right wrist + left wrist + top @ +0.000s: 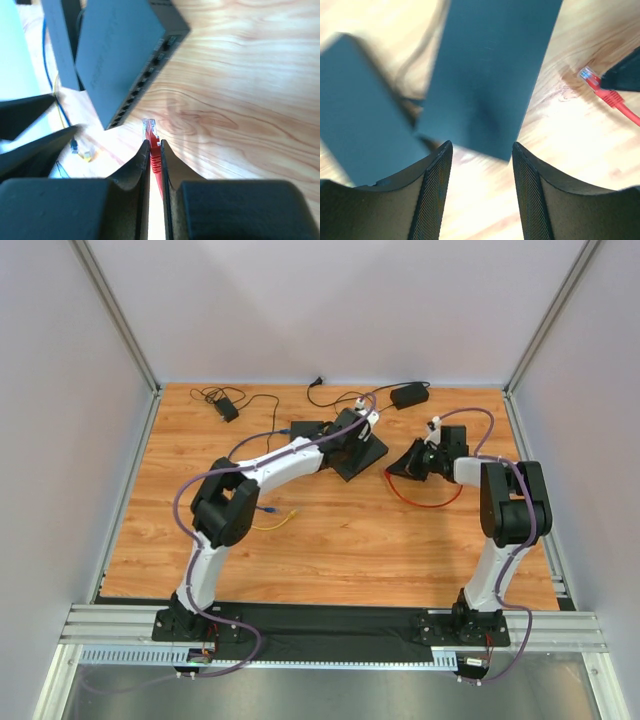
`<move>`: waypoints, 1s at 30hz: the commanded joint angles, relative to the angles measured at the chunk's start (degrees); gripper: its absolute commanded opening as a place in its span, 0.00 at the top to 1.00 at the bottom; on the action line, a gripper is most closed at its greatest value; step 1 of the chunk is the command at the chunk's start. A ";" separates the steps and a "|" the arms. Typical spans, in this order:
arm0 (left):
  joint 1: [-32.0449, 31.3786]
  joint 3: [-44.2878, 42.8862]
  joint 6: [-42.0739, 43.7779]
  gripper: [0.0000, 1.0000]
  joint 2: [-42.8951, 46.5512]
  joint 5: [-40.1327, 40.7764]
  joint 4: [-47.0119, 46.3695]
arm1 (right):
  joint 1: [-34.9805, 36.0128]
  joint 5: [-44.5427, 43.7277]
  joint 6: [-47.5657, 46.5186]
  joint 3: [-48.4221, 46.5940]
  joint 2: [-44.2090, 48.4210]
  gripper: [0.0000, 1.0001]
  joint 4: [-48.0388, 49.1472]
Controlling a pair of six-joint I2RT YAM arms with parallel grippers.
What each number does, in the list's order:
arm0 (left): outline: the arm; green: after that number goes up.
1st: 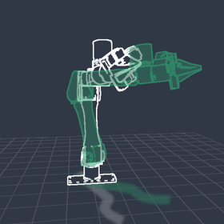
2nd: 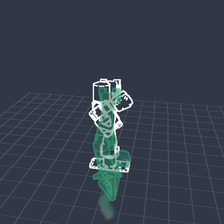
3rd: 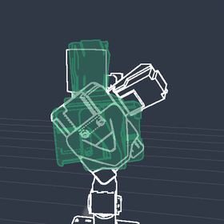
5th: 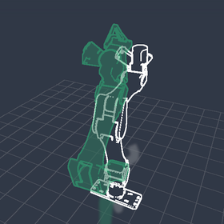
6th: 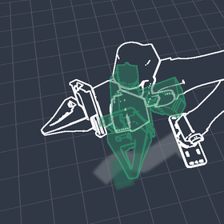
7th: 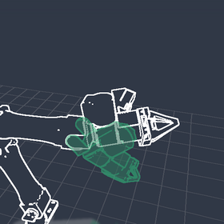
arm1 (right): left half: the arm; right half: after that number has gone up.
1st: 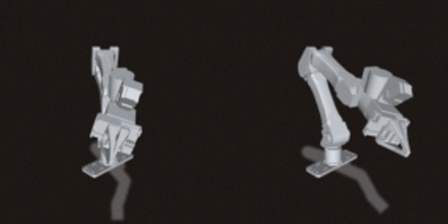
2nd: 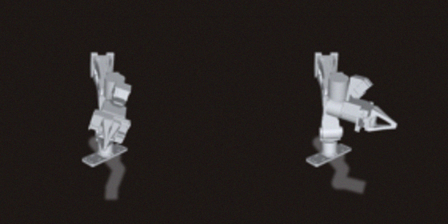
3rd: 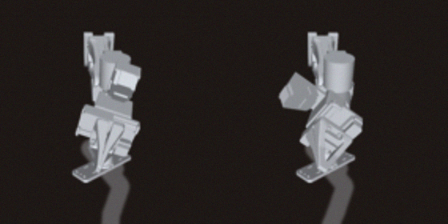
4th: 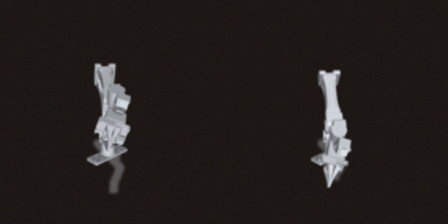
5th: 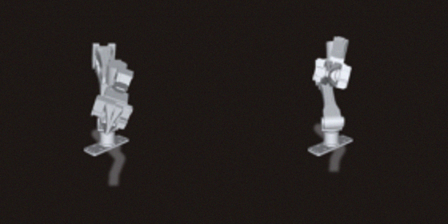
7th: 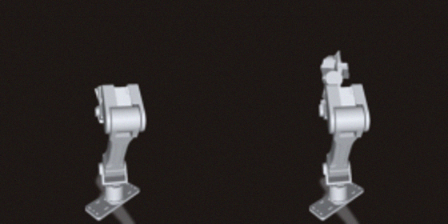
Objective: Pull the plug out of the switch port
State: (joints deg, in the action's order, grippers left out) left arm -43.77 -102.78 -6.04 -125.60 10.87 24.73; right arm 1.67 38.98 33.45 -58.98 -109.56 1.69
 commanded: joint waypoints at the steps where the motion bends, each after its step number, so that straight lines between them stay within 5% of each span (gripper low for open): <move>1: 1.40 5.38 -1.43 0.41 10.45 2.13 -11.36 | -0.62 -5.40 2.84 2.46 3.73 1.00 3.92; 11: 3.60 10.32 -1.07 0.41 13.28 2.58 -12.34 | -4.13 -31.02 15.58 13.35 16.02 1.00 14.47; 16: 3.60 10.50 -1.25 0.41 12.75 1.26 -12.78 | -4.22 -48.45 22.33 15.56 20.17 1.00 11.23; 30: 3.87 9.27 -2.21 0.41 9.68 -0.50 -12.95 | -4.05 -68.95 36.33 12.76 15.96 1.00 0.08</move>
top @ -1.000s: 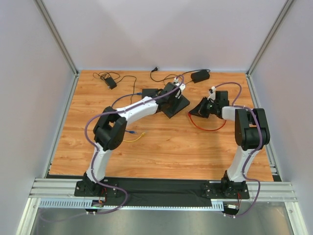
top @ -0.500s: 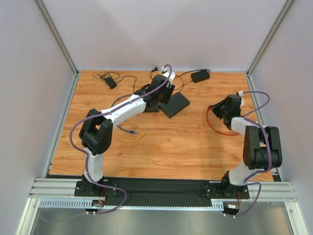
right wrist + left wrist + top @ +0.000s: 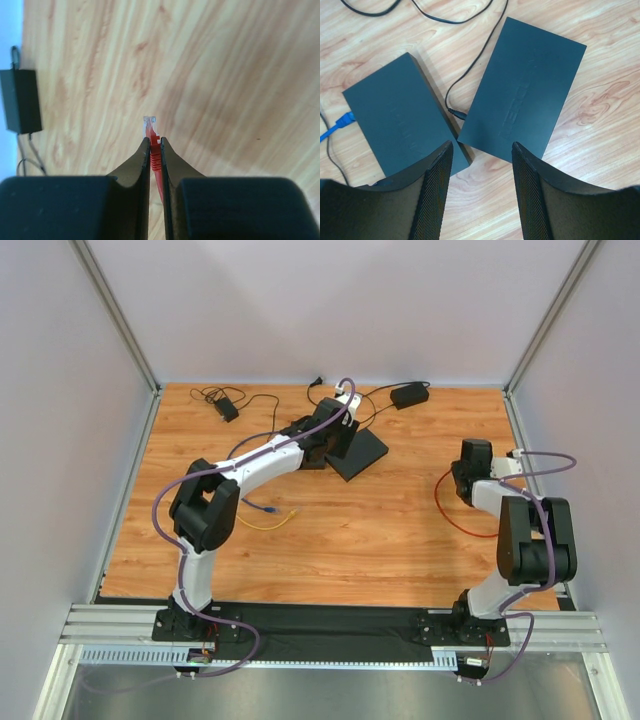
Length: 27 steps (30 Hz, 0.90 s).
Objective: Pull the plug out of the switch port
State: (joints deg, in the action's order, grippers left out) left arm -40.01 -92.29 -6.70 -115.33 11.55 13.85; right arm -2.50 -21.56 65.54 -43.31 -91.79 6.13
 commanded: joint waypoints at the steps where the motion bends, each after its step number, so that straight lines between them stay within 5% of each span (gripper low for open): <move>1: 0.11 -1.40 -1.82 0.42 -0.69 -1.62 -1.98 | 0.13 -8.76 3.99 -3.09 -2.16 1.00 -4.98; 15: 0.11 -3.86 2.74 0.43 -3.06 -3.90 0.04 | -0.40 -8.94 -5.24 -10.30 -7.00 0.94 -9.38; 21: 2.04 -10.43 2.83 0.43 -7.26 -8.47 5.13 | -0.40 -8.32 -7.35 -10.66 -6.48 0.73 -8.77; 24: 2.22 -14.93 3.53 0.43 -9.91 -8.39 8.91 | -0.40 -7.97 -10.16 -11.27 -5.33 0.47 -9.38; 27: 2.74 -16.51 3.80 0.43 -11.06 -8.74 10.32 | -0.40 -6.74 -13.58 -11.01 -3.41 0.41 -9.12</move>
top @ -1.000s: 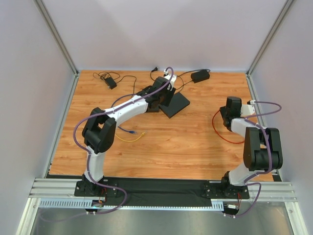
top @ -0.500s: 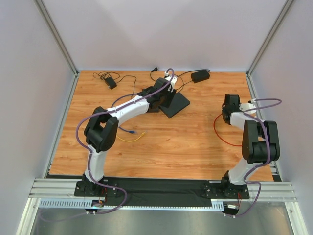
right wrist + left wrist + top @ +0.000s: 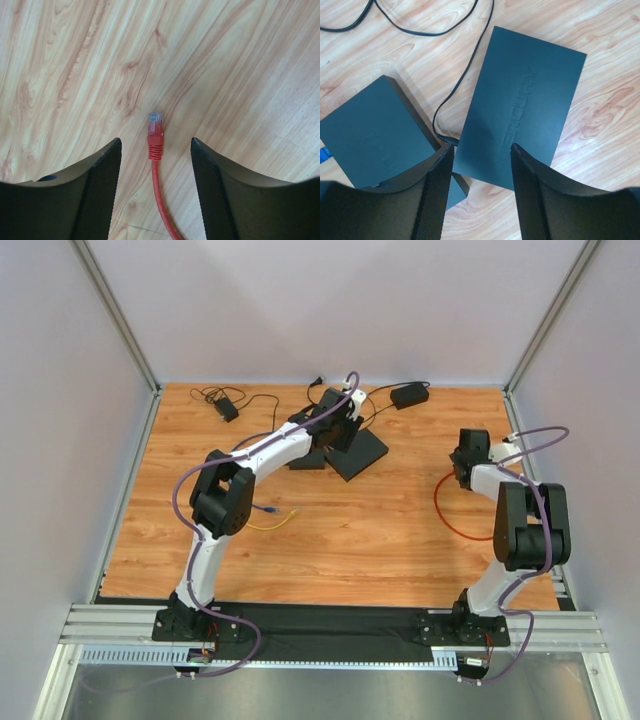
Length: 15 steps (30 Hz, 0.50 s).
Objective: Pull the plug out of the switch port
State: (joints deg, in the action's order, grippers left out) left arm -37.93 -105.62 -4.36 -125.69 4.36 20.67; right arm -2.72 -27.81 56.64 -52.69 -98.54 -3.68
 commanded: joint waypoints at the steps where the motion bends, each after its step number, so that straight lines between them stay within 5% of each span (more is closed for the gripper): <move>1: 0.84 -3.53 0.94 0.46 -0.87 -1.55 3.85 | -0.18 1.34 -5.57 -1.46 3.97 0.40 1.22; 7: 3.30 -5.56 -2.58 0.60 -2.80 -6.38 5.35 | 4.28 18.72 -20.32 -1.80 5.64 0.41 9.39; 15: 5.41 -9.95 -3.81 0.56 -6.94 -9.36 9.21 | 10.71 38.08 -18.06 -11.47 -7.97 0.41 10.88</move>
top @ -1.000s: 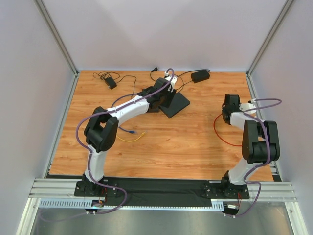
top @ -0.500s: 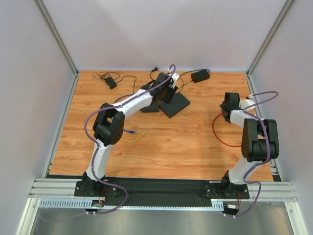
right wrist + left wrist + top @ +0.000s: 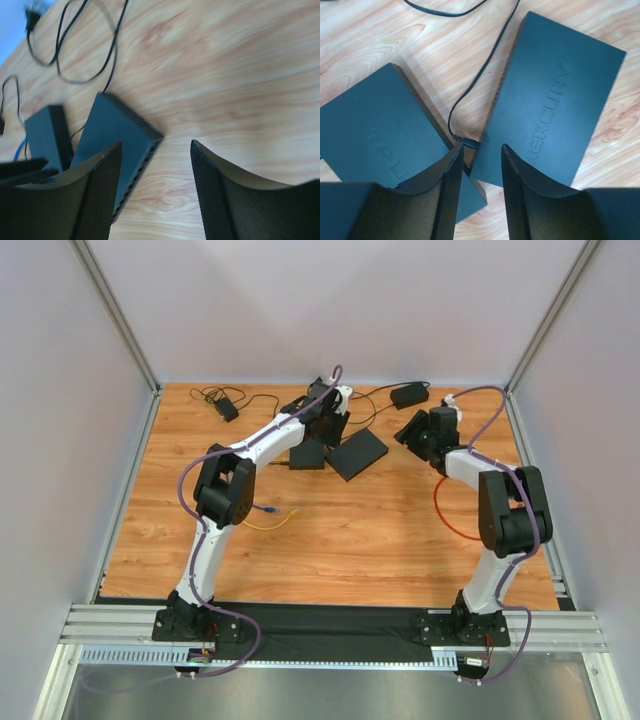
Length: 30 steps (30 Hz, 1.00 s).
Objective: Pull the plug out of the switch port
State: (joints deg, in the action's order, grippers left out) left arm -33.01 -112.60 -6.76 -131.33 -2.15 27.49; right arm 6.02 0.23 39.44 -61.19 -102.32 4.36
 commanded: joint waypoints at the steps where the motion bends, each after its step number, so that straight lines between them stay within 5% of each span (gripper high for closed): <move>1: 0.58 -3.33 -1.41 0.55 -1.56 -3.20 2.57 | 2.50 12.40 -0.42 -3.49 -5.07 0.41 3.28; 17: 1.37 -4.21 -4.48 0.51 -4.46 -11.55 5.04 | 5.23 17.08 6.70 -6.05 -12.81 0.42 5.31; 30: -1.43 -1.40 -6.07 0.56 -3.85 -20.61 0.56 | 5.05 17.35 3.11 -12.19 -15.88 0.46 1.45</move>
State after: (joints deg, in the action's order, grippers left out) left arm -31.16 -114.85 -10.72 -136.31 -16.08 29.78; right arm 10.66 16.60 44.56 -69.45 -117.12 6.31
